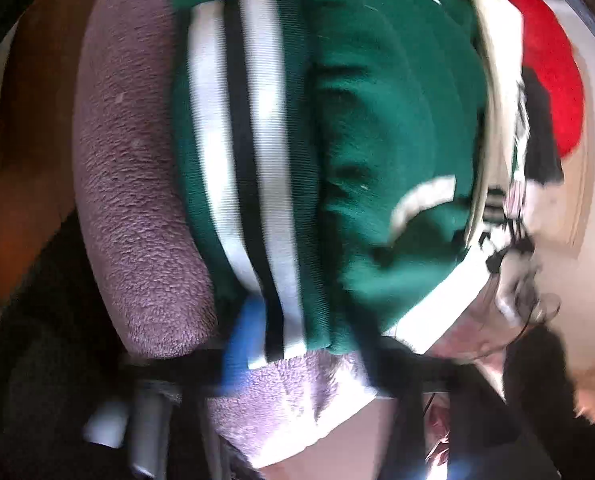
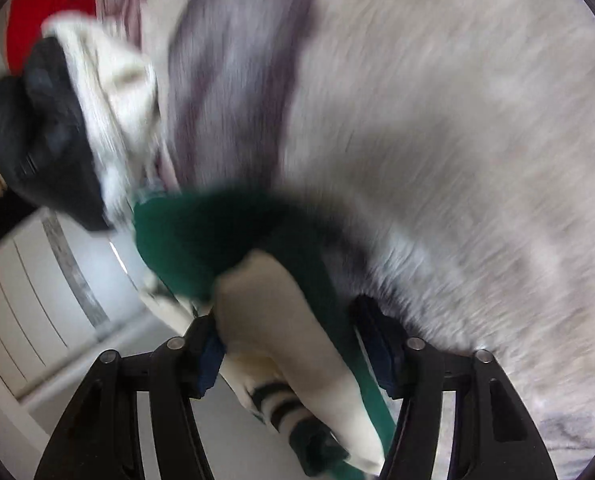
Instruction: Fold large clothes
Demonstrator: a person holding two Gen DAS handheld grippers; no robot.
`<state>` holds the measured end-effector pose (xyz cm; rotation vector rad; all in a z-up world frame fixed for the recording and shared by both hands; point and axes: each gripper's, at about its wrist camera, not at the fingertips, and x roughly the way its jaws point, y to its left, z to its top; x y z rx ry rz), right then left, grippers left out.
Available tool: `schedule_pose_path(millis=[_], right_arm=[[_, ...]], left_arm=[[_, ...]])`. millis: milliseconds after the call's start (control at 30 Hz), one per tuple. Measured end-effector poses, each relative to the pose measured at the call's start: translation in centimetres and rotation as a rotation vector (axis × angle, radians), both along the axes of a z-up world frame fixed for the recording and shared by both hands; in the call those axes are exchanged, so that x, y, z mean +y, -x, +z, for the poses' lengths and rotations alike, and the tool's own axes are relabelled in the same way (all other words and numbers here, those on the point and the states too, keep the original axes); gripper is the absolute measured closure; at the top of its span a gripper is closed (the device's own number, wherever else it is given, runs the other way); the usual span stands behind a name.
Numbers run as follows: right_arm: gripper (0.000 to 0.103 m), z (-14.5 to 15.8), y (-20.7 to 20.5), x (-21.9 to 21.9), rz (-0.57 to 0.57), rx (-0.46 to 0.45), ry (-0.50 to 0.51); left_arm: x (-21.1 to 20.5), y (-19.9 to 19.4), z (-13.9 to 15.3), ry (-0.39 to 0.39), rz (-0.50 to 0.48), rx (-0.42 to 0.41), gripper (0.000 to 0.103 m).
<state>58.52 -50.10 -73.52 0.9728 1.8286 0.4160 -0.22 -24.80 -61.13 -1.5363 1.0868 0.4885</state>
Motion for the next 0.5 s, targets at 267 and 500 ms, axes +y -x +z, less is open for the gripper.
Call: schedule_pose_path(millis=[267,500], right_arm=[[0.095,4.3,-0.4,2.4,0.109,-0.205,0.315],[0.026,5.9,-0.8,-0.9,0.074,-0.185,0.176]], left_arm=[[-0.6,1.1,-0.9,0.057,0.006,-0.014,0.085],[0.6,3.1,0.4,0.123,0.069,-0.116,0.028]])
